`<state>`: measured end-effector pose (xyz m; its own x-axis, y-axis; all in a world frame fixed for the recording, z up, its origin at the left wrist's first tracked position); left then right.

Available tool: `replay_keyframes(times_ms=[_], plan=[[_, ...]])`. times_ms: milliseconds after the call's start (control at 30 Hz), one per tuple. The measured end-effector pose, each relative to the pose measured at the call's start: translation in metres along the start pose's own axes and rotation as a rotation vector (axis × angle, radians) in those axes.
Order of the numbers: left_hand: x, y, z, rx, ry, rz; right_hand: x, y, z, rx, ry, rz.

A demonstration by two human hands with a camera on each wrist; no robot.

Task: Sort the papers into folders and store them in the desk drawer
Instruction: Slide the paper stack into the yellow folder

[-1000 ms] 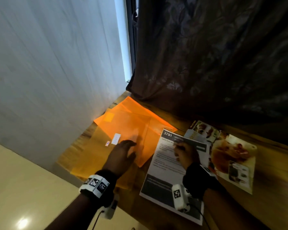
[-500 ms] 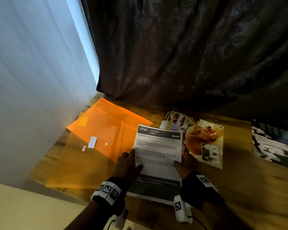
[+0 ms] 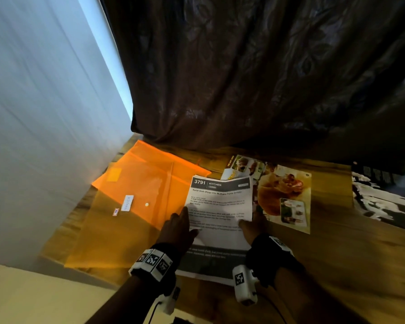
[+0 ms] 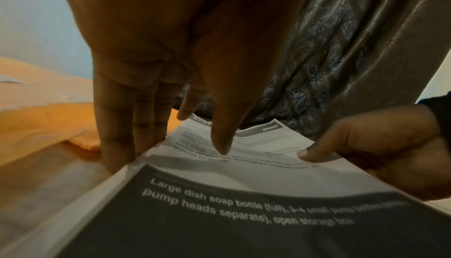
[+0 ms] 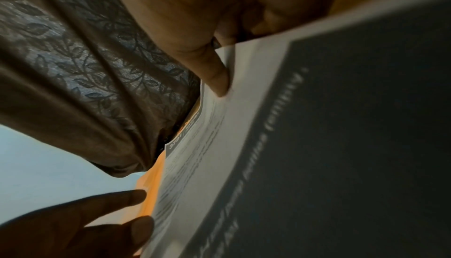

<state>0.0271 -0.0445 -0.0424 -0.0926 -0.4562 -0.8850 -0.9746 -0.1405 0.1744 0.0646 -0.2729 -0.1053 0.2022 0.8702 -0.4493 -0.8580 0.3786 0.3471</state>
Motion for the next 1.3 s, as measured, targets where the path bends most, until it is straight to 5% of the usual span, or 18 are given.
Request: replay_keyframes(times_ms=[333,567,767,1300], plan=[[-0.023,-0.017,-0.003,-0.050,0.112,0.053,-0.010,0.015,0.025,-0.159,-0.202,0.093],[-0.030,-0.043,0.007,-0.186,0.805,-0.013,-0.043,0.015,0.060,-0.285,-0.310,0.161],[-0.065,-0.032,-0.036,-0.097,1.228,-0.297,-0.052,0.010,0.100,-0.441,-0.216,-0.017],[-0.045,-0.017,-0.059,0.076,1.327,-0.390,-0.055,0.018,0.103,-0.418,-0.309,-0.094]])
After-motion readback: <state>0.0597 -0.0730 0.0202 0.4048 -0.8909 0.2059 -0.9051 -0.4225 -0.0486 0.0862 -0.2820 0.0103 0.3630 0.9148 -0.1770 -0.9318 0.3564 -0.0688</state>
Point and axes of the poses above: each hand's wrist, its own y-axis away from the middle knuckle, its own x-axis out of the palm, z = x × y, the point moved 5 cm from there along -y, towards the middle knuckle, and after that the axes turned 10 degrees about -z, right-handed, at the moved point
